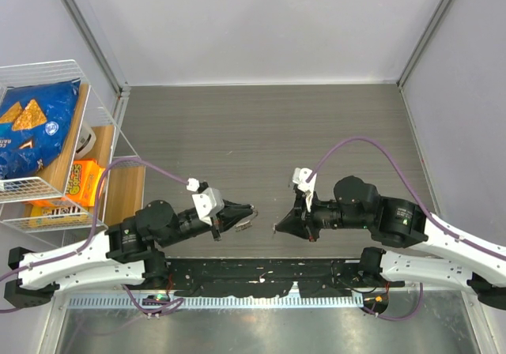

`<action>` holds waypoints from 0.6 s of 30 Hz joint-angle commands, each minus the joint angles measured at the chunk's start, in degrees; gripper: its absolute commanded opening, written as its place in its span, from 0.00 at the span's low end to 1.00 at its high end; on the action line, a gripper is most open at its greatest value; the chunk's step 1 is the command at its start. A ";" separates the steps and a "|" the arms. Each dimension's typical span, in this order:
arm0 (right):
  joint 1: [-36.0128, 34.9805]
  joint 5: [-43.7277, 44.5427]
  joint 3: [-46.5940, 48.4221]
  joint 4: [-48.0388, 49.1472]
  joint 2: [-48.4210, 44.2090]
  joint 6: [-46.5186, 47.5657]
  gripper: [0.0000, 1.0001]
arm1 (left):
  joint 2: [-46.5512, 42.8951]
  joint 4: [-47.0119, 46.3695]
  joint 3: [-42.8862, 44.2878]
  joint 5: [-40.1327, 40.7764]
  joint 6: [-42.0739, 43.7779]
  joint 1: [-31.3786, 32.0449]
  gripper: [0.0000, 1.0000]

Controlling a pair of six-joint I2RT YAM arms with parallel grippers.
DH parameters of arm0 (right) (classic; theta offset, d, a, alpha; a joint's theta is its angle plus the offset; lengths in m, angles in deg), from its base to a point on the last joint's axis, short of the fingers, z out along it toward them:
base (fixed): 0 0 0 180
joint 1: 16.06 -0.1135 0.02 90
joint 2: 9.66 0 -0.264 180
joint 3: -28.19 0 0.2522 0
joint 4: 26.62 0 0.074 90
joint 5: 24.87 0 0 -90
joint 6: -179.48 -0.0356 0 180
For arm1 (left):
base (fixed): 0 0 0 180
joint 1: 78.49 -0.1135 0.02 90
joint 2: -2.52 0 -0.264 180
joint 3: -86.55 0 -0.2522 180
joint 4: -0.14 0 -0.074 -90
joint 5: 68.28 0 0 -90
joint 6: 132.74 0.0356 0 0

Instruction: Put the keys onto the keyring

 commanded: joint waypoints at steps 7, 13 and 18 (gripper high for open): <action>-0.28 -8.53 1.88 16.59 -0.35 -12.10 0.06 | -3.41 -14.34 -3.82 -5.67 7.41 -0.01 0.00; -0.28 -8.09 1.53 22.22 0.53 -16.93 0.06 | -5.25 -17.42 -5.84 -8.13 9.43 -0.01 0.00; -0.28 -9.76 0.56 26.09 1.93 -20.53 0.06 | -5.96 -19.35 -6.37 -9.10 10.49 -0.01 0.00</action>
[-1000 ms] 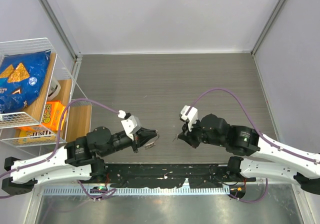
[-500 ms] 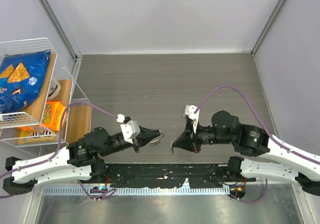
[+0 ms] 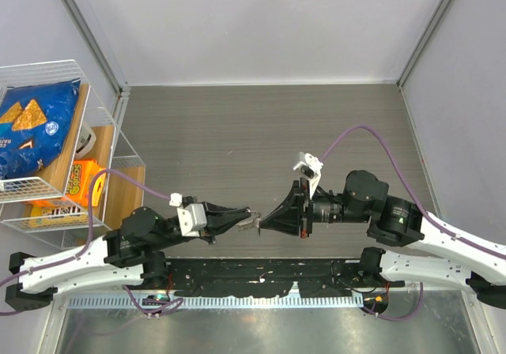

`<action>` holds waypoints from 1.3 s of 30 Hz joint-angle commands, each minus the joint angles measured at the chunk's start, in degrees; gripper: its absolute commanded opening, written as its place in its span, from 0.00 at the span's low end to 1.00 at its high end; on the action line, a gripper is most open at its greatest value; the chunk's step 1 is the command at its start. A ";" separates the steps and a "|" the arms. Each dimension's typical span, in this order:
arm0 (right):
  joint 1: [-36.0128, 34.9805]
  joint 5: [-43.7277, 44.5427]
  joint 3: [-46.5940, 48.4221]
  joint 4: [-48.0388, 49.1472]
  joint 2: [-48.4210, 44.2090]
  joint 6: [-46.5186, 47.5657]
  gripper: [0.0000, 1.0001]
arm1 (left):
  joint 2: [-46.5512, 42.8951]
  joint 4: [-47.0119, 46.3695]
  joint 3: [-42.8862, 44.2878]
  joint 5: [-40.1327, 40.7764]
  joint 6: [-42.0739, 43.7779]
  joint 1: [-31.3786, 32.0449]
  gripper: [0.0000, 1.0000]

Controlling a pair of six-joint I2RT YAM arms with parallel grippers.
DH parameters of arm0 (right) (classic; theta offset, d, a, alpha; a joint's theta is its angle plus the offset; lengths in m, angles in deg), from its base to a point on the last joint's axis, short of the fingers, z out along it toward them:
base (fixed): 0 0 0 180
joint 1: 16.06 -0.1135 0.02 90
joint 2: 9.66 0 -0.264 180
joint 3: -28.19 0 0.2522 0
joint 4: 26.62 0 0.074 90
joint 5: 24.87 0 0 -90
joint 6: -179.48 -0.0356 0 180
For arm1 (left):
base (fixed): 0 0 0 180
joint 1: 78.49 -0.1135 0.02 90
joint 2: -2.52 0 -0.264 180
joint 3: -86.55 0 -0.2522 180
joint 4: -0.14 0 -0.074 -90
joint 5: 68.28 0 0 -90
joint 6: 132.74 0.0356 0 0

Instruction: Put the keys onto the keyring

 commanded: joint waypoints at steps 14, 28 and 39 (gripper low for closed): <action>-0.19 -1.96 -1.57 12.77 1.48 -9.99 0.06 | -3.37 -13.05 -1.99 -4.26 5.02 -0.01 0.00; -0.28 0.15 -2.01 15.85 2.44 -12.36 0.06 | -3.81 -14.54 -1.90 -6.19 4.49 -0.01 0.00; -0.28 1.29 -1.57 15.76 3.06 -12.54 0.06 | -3.99 -14.81 -1.90 -7.60 4.41 -0.01 0.00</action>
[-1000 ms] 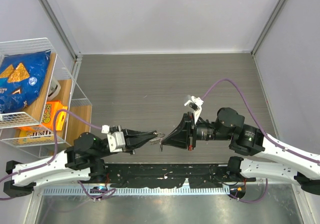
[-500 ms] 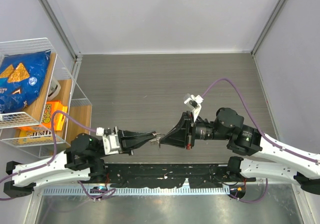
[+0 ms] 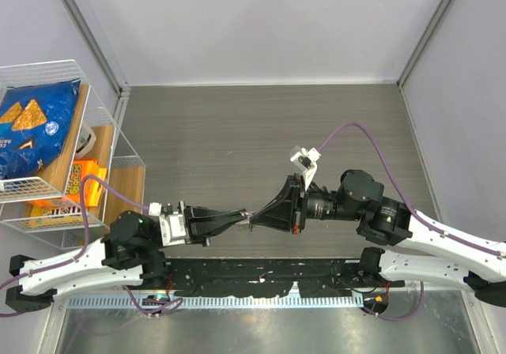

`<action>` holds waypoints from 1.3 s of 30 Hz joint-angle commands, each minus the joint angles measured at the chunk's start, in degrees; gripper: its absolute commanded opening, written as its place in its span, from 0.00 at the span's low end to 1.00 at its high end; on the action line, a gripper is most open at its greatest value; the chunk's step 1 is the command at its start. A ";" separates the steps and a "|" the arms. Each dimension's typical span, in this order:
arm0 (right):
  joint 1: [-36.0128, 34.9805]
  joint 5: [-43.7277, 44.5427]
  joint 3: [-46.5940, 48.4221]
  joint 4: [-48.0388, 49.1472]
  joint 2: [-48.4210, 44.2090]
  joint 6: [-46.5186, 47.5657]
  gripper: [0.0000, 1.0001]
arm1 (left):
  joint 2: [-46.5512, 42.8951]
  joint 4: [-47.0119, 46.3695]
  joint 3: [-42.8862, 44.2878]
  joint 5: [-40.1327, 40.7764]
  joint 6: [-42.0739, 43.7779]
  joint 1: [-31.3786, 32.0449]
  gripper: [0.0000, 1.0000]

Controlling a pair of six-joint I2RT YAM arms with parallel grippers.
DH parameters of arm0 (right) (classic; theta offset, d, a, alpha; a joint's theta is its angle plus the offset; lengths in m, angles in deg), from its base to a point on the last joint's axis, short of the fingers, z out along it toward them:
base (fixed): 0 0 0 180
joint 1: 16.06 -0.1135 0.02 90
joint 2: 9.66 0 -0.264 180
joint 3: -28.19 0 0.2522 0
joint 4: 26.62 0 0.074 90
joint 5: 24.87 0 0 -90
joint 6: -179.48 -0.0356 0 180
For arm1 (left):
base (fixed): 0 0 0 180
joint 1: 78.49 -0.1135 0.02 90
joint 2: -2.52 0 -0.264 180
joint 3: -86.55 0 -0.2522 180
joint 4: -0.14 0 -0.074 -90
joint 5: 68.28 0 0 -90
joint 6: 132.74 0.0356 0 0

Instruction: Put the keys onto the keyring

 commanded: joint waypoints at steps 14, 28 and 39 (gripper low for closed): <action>-0.28 2.06 1.01 4.81 1.62 -1.97 0.06 | -1.24 -4.51 -0.26 -1.81 0.21 -0.01 0.00; -0.28 3.73 1.98 5.61 2.76 -3.90 0.06 | -2.64 -4.51 -1.49 -1.90 0.12 -0.01 0.00; -0.28 5.05 2.24 5.43 2.94 -4.61 0.06 | -2.11 -4.51 -1.14 -2.25 0.38 -0.01 0.00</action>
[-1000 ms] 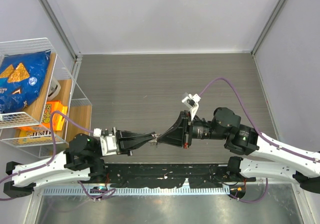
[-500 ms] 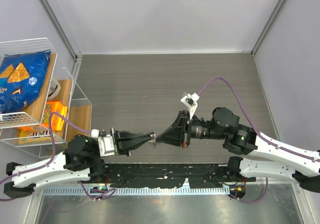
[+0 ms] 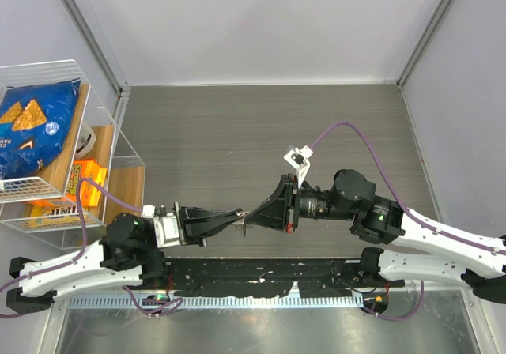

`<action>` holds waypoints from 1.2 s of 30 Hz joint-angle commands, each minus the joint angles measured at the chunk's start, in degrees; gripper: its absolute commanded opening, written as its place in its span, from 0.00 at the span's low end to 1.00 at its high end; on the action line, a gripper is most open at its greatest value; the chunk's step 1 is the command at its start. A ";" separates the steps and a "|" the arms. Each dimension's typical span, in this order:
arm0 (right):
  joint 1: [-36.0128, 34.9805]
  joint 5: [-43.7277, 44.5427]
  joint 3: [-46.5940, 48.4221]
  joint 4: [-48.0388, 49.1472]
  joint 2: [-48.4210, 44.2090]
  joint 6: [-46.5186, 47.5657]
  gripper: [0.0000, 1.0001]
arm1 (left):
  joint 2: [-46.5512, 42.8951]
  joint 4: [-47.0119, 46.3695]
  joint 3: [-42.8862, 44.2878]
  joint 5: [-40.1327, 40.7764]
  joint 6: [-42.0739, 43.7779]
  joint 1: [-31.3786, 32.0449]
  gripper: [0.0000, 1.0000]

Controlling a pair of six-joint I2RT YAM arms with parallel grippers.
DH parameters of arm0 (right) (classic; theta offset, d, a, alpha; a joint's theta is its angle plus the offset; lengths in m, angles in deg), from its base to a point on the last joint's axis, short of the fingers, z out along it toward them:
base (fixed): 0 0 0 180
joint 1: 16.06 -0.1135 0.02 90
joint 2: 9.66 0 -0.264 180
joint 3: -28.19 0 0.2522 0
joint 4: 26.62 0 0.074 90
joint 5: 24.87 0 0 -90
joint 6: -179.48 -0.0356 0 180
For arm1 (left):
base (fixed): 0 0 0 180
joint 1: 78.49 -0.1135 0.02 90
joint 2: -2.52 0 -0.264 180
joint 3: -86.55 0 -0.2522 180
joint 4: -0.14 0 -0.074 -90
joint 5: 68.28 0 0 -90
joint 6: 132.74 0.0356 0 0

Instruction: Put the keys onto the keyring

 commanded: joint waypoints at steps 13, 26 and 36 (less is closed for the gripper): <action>-0.04 -0.01 2.86 2.83 0.41 1.21 0.06 | 0.55 -2.39 0.98 -0.32 0.45 0.23 0.00; -0.48 -1.16 4.79 1.51 1.28 2.10 0.06 | 1.87 -1.95 2.03 -1.28 0.54 0.14 0.00; -0.48 -1.95 4.18 2.03 1.46 1.92 0.06 | 0.91 -2.03 1.86 -2.42 0.36 0.05 0.00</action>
